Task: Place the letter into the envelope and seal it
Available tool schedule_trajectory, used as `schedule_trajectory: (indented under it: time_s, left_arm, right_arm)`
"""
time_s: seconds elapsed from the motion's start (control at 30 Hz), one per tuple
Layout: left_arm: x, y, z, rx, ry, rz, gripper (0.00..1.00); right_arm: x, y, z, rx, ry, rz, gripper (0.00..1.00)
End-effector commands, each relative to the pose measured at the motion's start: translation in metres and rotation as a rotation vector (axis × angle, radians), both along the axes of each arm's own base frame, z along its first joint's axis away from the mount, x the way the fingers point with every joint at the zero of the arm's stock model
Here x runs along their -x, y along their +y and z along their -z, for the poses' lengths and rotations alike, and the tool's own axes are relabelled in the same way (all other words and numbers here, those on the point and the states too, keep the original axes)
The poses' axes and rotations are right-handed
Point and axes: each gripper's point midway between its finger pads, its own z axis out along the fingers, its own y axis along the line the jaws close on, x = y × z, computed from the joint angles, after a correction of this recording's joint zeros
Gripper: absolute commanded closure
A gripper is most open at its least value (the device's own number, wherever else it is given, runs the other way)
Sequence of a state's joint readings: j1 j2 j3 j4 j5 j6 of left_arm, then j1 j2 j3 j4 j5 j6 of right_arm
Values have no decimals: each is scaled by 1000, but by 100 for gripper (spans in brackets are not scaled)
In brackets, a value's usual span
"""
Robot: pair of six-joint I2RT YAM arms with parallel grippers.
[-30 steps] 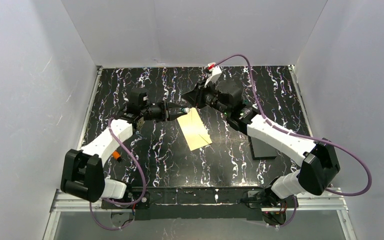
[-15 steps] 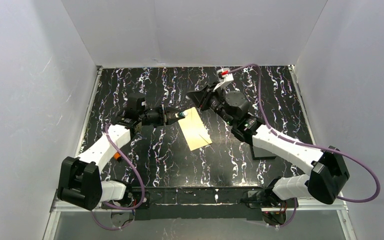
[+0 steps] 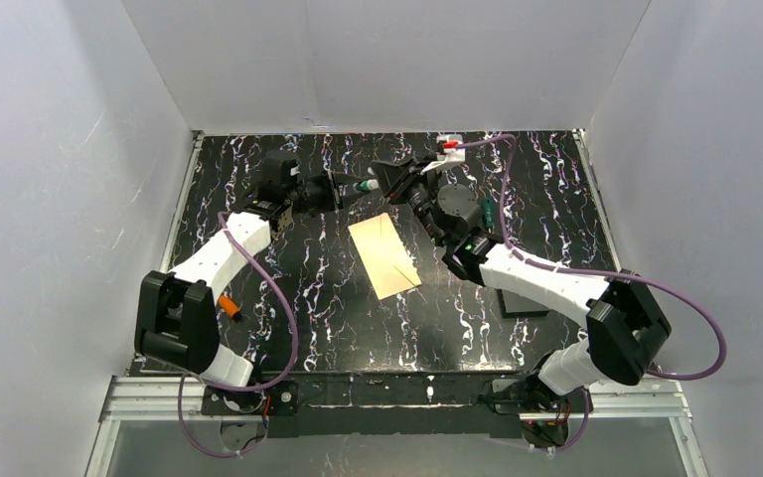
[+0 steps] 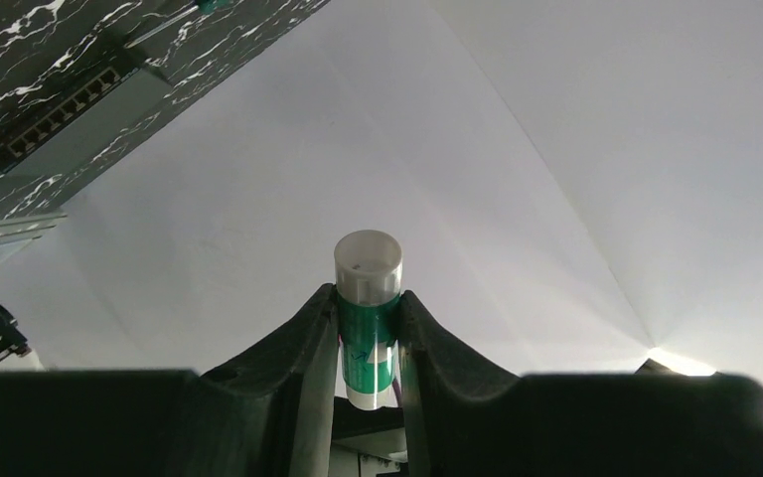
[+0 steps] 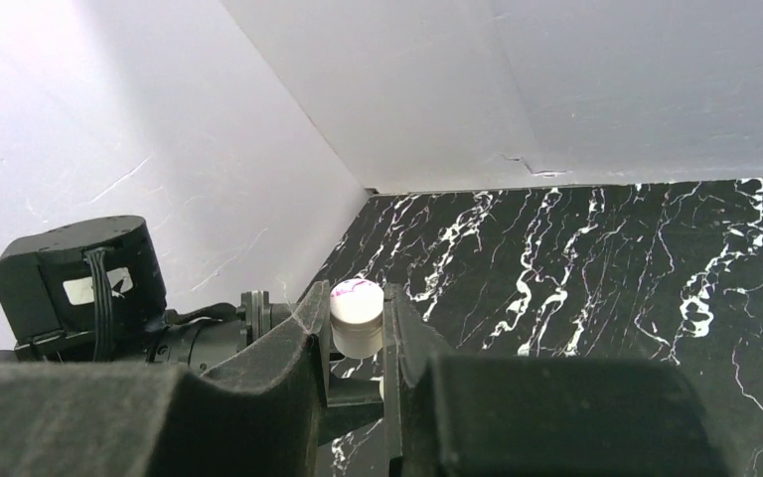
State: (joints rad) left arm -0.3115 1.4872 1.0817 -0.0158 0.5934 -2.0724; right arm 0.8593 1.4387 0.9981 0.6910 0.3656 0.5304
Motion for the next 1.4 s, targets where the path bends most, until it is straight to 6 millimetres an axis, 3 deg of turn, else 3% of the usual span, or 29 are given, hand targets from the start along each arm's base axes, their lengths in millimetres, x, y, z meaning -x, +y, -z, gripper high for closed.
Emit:
schedule_trajectory:
  time_s: [0.0, 0.57, 1.37]
  left_arm:
    - [-33, 10, -18, 277, 377, -277, 100]
    - [-42, 11, -38, 305, 326, -292, 100]
    - [-39, 10, -54, 341, 292, -272, 100]
  right_arm:
    - [0, -15, -38, -93, -127, 71, 99]
    - [-2, -19, -23, -89, -99, 94, 99]
    - [-9, 1, -4, -96, -43, 49, 99]
